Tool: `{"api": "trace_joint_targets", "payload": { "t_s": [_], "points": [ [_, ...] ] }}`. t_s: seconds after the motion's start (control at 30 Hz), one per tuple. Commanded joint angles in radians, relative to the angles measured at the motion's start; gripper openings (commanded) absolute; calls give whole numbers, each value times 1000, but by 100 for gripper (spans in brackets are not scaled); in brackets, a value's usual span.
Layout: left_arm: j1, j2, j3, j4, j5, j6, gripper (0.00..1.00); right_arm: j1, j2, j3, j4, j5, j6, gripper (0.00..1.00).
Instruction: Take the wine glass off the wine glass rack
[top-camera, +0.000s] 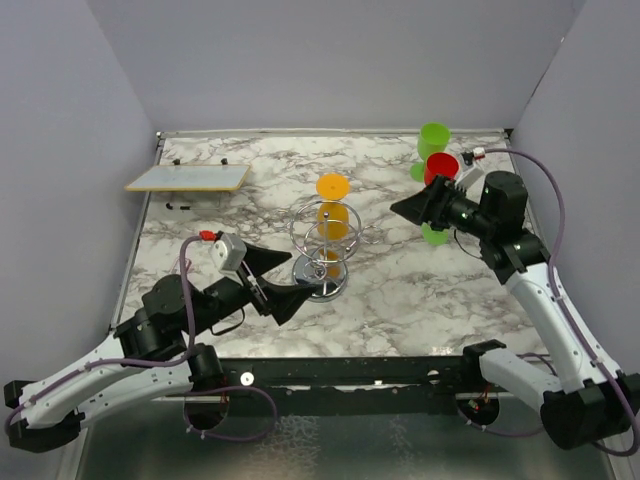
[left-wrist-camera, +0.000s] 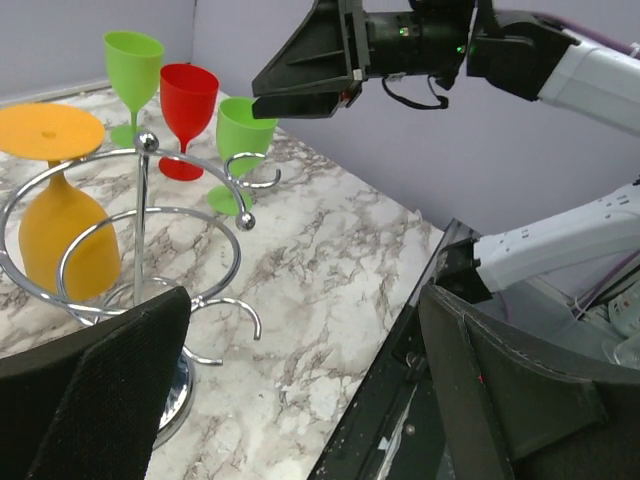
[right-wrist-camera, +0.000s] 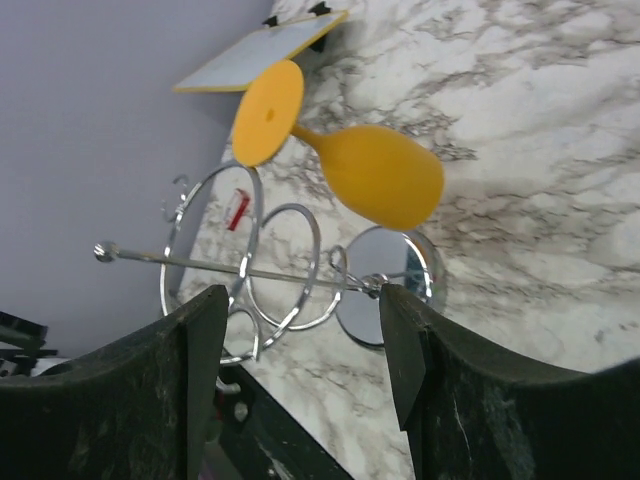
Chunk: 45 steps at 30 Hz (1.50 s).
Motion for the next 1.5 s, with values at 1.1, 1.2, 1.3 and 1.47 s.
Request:
{"api": "trace_joint_targets", "payload": {
  "t_s": [1.1, 1.2, 1.3, 1.47],
  "points": [
    [183, 792, 981, -310, -13, 170, 99, 61, 58, 178, 48, 94, 60, 62],
    [387, 864, 1009, -270, 228, 47, 99, 61, -4, 170, 6, 150, 26, 62],
    [508, 905, 1005, -228, 338, -45, 99, 61, -53, 163, -26, 187, -4, 63],
    [675, 943, 933, -208, 482, -251, 99, 61, -89, 170, -80, 222, -46, 64]
  ]
}}
